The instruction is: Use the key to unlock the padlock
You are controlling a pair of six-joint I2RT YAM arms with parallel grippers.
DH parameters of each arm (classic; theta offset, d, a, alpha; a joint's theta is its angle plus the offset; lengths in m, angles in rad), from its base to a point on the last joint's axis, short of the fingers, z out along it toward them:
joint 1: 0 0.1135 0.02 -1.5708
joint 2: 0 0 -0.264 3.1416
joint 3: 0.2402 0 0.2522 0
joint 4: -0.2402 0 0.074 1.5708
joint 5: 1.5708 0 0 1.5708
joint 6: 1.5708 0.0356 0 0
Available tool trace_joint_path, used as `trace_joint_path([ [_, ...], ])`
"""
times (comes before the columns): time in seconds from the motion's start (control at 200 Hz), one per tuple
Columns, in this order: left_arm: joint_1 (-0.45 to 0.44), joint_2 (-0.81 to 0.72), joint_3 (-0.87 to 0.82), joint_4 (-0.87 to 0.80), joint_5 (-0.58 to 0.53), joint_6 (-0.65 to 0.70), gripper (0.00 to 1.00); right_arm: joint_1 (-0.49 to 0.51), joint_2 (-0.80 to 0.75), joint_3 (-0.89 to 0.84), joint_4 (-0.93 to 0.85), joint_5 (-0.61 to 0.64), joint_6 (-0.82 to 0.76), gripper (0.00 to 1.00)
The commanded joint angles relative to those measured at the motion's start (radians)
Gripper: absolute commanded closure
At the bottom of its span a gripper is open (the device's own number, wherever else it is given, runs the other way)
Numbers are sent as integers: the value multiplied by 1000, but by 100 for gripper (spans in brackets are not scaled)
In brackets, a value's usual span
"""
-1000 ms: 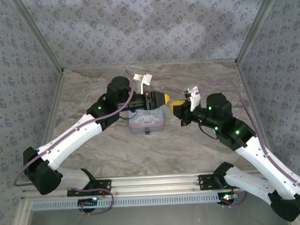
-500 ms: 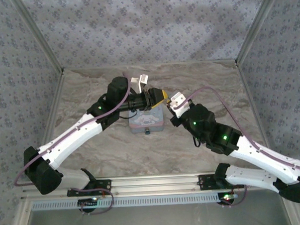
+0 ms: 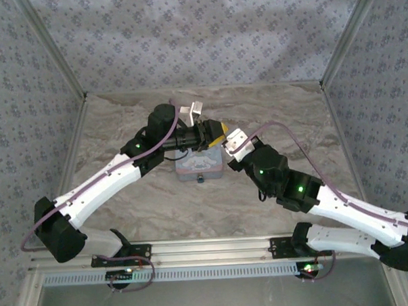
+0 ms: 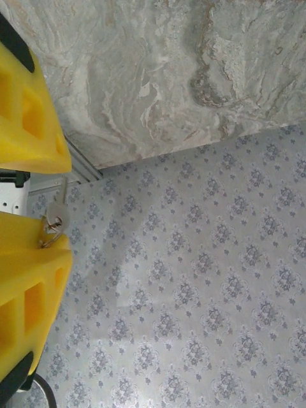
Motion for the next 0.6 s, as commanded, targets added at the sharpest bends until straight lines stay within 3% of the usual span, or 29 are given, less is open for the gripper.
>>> trace_joint_path([
  [0.0, -7, 4, 24, 47, 31, -39, 64, 33, 19, -15, 77, 59, -75, 100],
  [0.595, -6, 12, 17, 68, 45, -54, 90, 143, 74, -63, 215, 157, -295, 100],
])
